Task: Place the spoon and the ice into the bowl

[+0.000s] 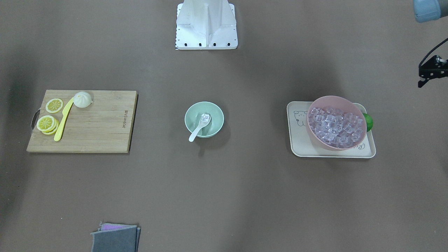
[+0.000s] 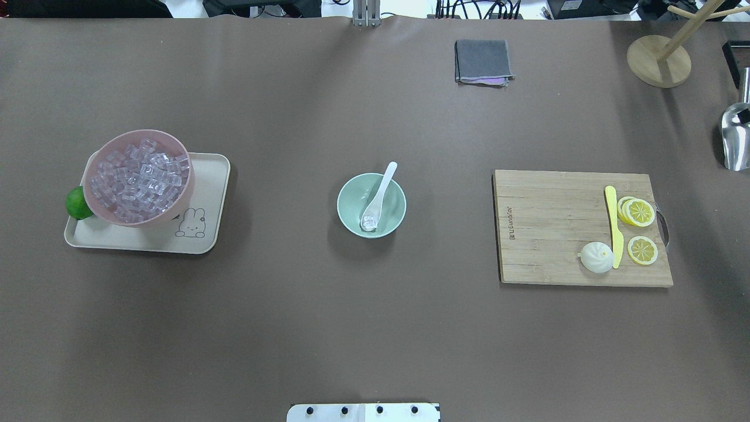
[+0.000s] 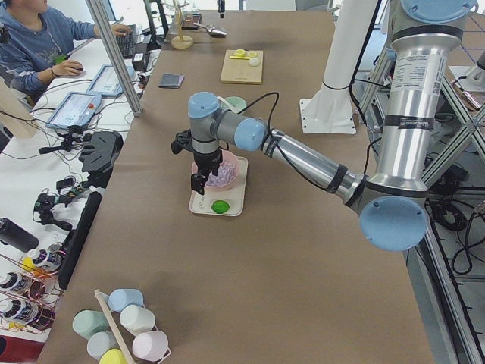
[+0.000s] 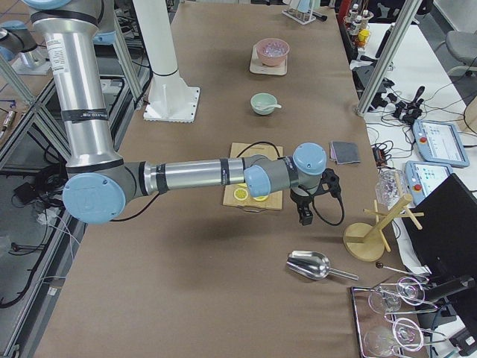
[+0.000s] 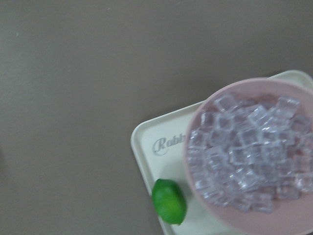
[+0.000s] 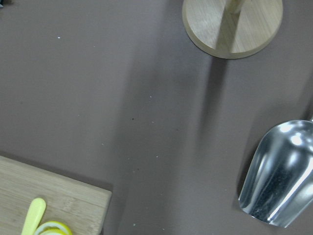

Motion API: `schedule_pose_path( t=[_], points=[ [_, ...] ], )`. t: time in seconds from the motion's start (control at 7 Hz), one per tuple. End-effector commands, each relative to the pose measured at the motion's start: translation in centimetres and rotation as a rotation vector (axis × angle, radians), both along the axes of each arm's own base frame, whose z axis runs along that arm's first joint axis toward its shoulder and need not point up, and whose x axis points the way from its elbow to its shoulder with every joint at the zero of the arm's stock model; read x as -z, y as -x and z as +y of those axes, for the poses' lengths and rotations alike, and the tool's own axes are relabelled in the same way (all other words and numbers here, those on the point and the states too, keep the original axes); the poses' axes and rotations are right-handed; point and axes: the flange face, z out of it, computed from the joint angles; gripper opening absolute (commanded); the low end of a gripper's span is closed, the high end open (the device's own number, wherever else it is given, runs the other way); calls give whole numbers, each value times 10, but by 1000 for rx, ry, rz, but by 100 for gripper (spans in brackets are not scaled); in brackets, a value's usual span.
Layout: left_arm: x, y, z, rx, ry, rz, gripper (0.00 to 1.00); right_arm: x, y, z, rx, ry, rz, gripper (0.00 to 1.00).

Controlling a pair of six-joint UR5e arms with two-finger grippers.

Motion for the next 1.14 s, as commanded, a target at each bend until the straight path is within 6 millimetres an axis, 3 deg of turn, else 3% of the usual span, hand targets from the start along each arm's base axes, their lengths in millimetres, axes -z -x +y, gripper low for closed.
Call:
schedule_pose_path(
  t=[0.0, 0.29, 0.43, 0.71, 1.0],
  points=[
    [-49, 31, 32, 31, 55, -5, 98, -30, -20, 11, 33, -13, -16, 100],
    [-75, 40, 44, 55, 36, 27, 98, -33, -30, 17, 33, -24, -34, 100],
    [-83, 57, 46, 96, 70, 74, 98, -28, -35, 17, 24, -33, -37, 100],
    [-96, 62, 33, 111, 101, 83, 98, -28, -35, 14, 23, -34, -31, 100],
    [-89, 62, 19, 116, 152, 75, 98, -31, -35, 15, 23, -28, -29, 100]
  ],
)
